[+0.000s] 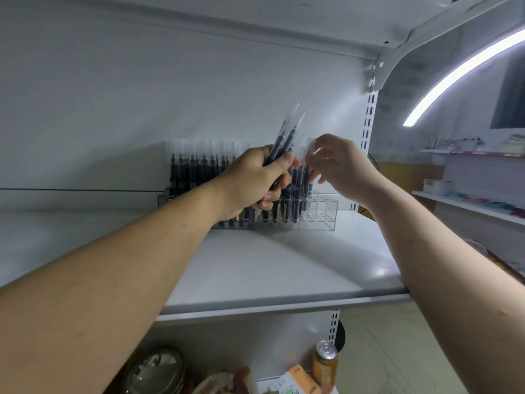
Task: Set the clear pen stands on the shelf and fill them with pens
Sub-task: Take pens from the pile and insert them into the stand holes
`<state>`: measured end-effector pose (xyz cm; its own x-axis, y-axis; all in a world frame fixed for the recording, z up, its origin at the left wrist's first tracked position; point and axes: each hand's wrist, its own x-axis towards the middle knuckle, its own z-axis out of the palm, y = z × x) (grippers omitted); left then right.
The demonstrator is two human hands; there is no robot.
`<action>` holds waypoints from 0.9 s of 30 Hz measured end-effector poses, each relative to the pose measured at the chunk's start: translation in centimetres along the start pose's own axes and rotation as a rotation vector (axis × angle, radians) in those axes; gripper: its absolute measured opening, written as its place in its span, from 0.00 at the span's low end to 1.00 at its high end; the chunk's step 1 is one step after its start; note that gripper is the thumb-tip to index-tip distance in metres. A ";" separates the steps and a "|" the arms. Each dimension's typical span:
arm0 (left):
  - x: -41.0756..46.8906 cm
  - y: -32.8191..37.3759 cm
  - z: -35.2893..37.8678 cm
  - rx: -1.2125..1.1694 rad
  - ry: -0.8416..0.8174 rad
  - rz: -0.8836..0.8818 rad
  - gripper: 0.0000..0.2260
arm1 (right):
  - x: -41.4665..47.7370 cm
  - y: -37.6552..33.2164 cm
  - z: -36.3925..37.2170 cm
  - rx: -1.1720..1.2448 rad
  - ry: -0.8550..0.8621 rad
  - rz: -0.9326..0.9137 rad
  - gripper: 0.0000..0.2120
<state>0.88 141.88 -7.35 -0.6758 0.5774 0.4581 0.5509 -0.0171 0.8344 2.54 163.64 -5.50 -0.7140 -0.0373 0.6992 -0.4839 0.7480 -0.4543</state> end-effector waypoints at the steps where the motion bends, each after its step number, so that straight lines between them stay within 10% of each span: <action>1: 0.0 0.0 0.0 0.010 -0.002 -0.003 0.11 | 0.0 0.0 0.0 0.006 0.000 0.014 0.05; 14: -0.1 -0.2 0.2 0.040 -0.015 -0.014 0.12 | -0.6 0.7 -0.7 -0.039 -0.068 0.113 0.08; 19: -0.2 0.1 0.5 0.018 -0.031 -0.032 0.12 | 0.0 -0.5 -1.3 0.398 0.165 0.029 0.04; 27: -0.2 0.4 0.6 0.008 -0.085 -0.015 0.15 | -0.5 -0.8 -1.5 0.646 -0.113 0.093 0.18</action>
<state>1.51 142.28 -7.31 -0.6400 0.6449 0.4177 0.5454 -0.0016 0.8381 3.97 164.05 -4.67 -0.7990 -0.0872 0.5949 -0.5988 0.2045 -0.7743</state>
